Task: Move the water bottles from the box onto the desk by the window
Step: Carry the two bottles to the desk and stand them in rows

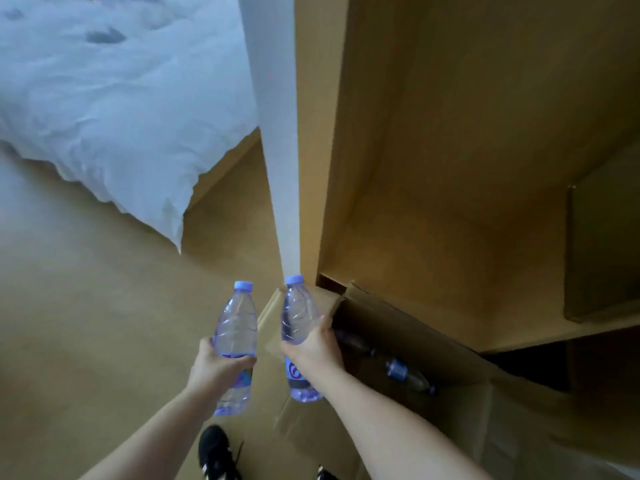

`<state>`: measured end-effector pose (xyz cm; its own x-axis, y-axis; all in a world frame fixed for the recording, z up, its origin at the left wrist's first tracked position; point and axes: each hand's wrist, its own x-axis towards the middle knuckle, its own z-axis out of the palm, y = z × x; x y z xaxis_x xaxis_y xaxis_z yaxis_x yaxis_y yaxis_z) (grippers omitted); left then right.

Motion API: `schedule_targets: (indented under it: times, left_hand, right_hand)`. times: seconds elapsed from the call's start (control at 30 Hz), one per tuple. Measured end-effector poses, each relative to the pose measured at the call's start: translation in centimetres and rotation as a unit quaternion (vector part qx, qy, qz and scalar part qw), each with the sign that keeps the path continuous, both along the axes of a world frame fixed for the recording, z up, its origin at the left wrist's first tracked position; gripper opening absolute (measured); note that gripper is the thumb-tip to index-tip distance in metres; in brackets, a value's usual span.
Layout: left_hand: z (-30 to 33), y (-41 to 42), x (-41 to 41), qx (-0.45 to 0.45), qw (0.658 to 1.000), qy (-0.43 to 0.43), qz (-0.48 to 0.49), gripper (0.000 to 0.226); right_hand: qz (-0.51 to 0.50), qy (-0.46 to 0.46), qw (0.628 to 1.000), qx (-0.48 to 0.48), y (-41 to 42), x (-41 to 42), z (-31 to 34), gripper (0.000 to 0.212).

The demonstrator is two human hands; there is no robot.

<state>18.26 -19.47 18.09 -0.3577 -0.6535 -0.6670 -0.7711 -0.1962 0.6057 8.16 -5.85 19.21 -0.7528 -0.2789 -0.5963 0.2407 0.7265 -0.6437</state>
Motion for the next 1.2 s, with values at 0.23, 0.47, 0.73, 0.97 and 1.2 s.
schedule_targets:
  times: [0.23, 0.47, 0.73, 0.97, 1.2]
  left_hand:
    - [5.0, -10.1, 8.3, -0.043, 0.994, 0.007, 0.102, 0.057]
    - [10.6, -23.8, 16.7, -0.106, 0.973, 0.024, 0.202, 0.053]
    - [16.7, -37.2, 23.9, -0.19, 0.952, 0.039, 0.235, 0.058]
    - [18.8, -45.6, 25.0, -0.227, 0.93, 0.034, 0.286, 0.064]
    - [20.0, -57.9, 21.6, -0.28, 0.905, -0.02, 0.321, 0.06]
  right_hand:
    - [0.095, 0.03, 0.995, 0.004, -13.4, 5.2, 5.4, 0.063]
    - [0.155, 0.062, 0.986, -0.016, -29.8, 13.1, 10.7, 0.06]
    - [0.227, 0.075, 0.966, -0.097, -44.1, 18.9, 16.4, 0.055]
    - [0.284, 0.146, 0.942, -0.106, -54.3, 19.5, 19.0, 0.058]
    - [0.363, 0.222, 0.899, -0.102, -68.7, 16.5, 20.1, 0.059]
